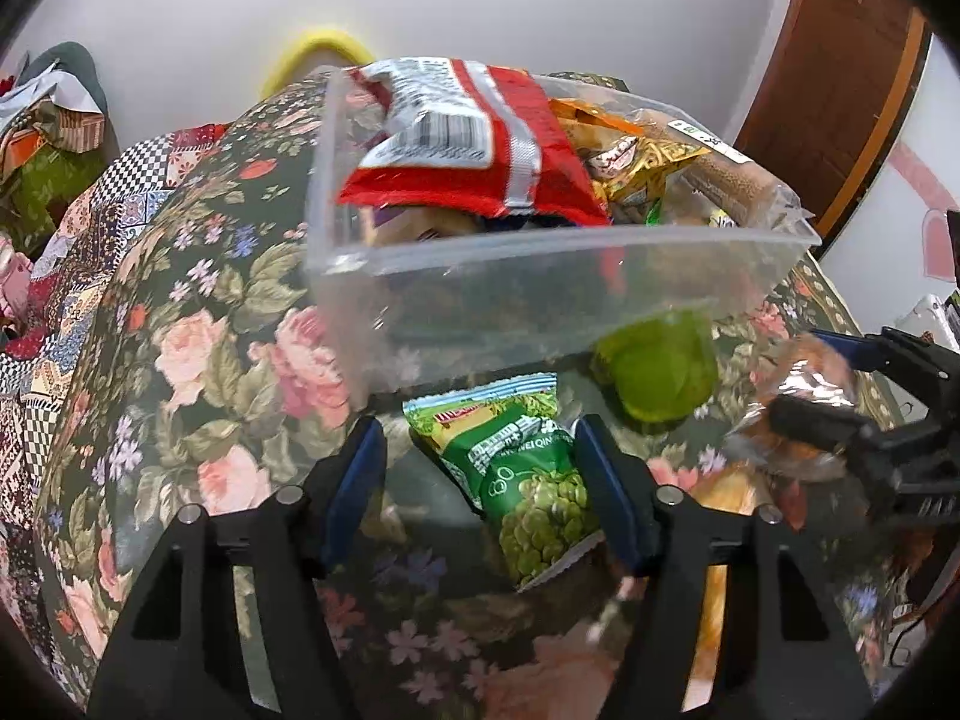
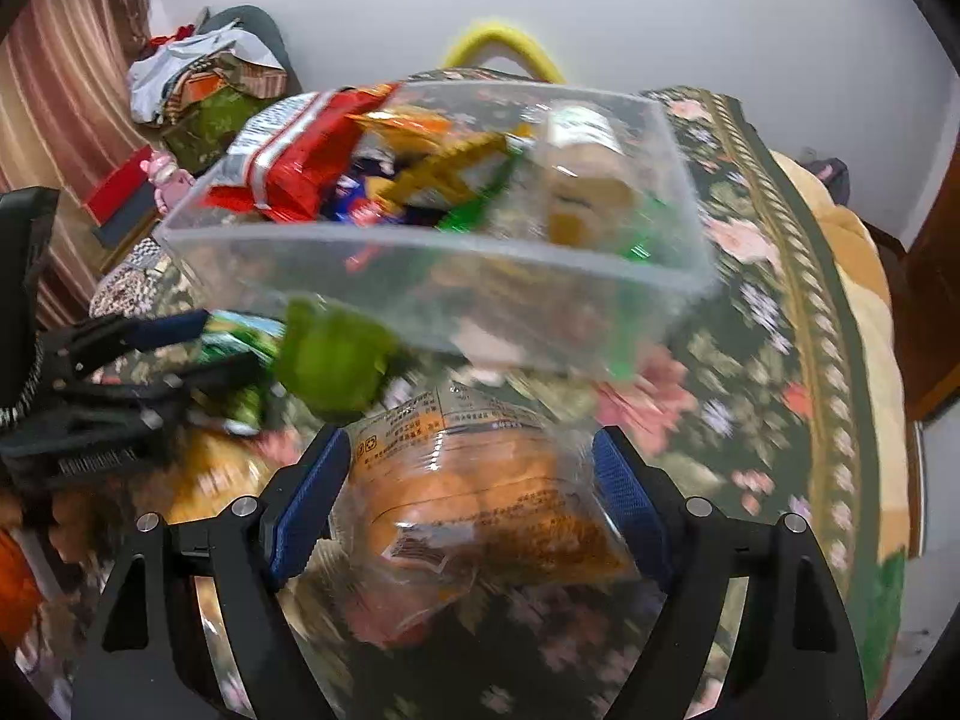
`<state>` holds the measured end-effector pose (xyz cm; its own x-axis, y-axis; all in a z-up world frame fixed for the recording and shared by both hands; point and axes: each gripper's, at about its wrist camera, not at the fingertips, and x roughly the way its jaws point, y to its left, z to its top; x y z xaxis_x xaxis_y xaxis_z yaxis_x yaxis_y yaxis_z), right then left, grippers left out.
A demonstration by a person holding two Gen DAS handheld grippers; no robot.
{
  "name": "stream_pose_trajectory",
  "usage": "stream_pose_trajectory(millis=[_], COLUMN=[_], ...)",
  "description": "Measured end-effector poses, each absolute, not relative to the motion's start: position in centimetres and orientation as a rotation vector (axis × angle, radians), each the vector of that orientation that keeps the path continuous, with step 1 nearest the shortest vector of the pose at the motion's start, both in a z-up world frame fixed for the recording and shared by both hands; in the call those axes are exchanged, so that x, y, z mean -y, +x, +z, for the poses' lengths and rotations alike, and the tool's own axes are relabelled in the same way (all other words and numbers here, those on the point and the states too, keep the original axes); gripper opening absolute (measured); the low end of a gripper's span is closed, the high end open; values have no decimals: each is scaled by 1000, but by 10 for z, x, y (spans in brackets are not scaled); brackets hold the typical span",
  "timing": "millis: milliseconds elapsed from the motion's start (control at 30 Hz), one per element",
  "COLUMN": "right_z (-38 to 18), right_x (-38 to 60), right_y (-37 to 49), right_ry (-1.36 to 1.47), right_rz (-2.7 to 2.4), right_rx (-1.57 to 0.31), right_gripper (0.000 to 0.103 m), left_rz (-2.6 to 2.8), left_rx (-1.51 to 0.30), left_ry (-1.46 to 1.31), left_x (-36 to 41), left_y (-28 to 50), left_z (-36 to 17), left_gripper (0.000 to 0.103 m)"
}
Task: Organize snacks
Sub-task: 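Grasp the green pea bag with left tool while right tool grasps the clear pastry bag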
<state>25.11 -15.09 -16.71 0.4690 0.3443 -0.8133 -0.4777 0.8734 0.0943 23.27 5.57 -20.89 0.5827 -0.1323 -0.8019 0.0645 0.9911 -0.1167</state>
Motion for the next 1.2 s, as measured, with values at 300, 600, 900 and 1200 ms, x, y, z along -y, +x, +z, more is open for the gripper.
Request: stream_pose_trajectory(millis=[300,600,900,1200], right_z=[-165,-159,-180,-175], right_x=[195,208,199,197], right_y=[237,237,236,225], right_ry=[-92,39,-2,-28], right_rz=[444,384,399,402], right_rx=[-999,-985,-1033,-970], right_gripper=[81,81,77,52], left_rz=[-124,-134,-128,-116], left_rx=[-954,-983,-938,-879], left_ry=[-92,-17,-52,-51], left_x=[-65,-43,-49,-57], left_y=[214,214,209,197], left_z=[-205,-211,-212,-183], left_gripper=[47,51,41,31])
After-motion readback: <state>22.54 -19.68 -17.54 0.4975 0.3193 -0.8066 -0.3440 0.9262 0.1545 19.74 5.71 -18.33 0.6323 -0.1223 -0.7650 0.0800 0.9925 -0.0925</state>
